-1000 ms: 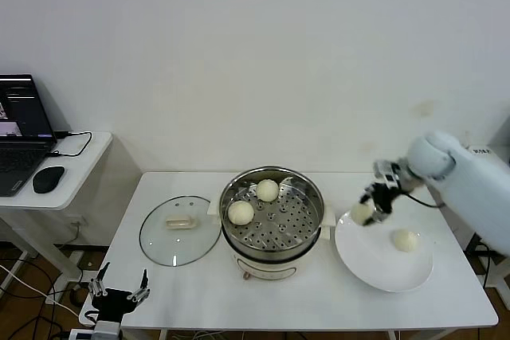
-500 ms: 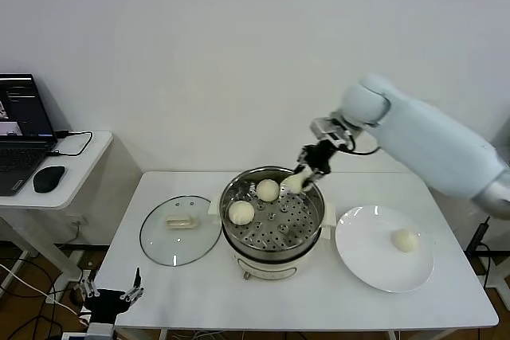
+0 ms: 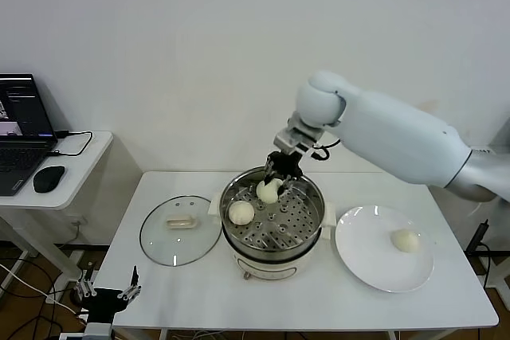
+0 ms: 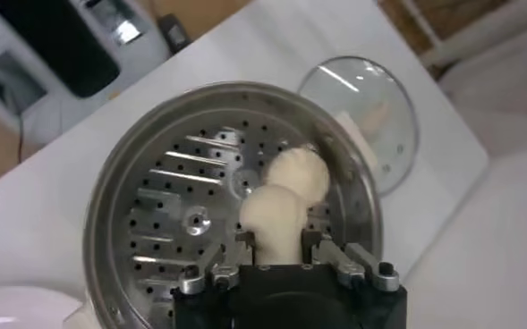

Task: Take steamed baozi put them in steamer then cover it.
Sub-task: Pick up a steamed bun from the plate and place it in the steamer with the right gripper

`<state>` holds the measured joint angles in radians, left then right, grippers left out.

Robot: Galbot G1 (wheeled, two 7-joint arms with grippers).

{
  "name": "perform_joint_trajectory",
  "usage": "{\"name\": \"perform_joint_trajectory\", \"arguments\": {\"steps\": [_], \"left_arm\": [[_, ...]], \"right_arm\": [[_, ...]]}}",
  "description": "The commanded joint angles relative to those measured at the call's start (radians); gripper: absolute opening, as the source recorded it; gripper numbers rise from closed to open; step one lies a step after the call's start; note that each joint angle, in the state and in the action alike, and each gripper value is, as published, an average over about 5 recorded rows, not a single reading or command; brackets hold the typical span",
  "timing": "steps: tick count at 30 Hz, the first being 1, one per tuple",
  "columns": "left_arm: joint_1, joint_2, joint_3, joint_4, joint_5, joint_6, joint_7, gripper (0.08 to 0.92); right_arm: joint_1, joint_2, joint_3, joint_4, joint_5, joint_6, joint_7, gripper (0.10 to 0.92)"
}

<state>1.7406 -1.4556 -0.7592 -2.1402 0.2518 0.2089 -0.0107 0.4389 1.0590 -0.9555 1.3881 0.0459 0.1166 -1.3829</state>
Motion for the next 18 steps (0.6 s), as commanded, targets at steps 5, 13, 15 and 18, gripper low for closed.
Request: {"name": "perform_joint_trajectory", "arguments": {"steps": [5,13,15,18], "left_arm": [[0.002,-0.004,0.0,-0.004,0.001,-0.004,-0.004,0.823],[0.008,-0.006,-0.004,-0.002,0.002,-0.007,-0.008,0.823],[0.008,-0.007,-0.004,0.0,0.002,-0.007,-0.009,0.823],[0.008,-0.008,-0.005,0.002,0.002,-0.008,-0.009,0.823]], "right_arm": [[0.01,0.002,-0.179,0.174,-0.155,0.094,0.036,0.455],[-0.034,0.039,-0.178,0.185,-0.192,0.101,0.045,0.467],[-0.045,0.042,-0.175,0.191,-0.218,0.11,0.051,0.467],[-0.06,0.044,-0.169,0.193,-0.273,0.126,0.064,0.467]]}}
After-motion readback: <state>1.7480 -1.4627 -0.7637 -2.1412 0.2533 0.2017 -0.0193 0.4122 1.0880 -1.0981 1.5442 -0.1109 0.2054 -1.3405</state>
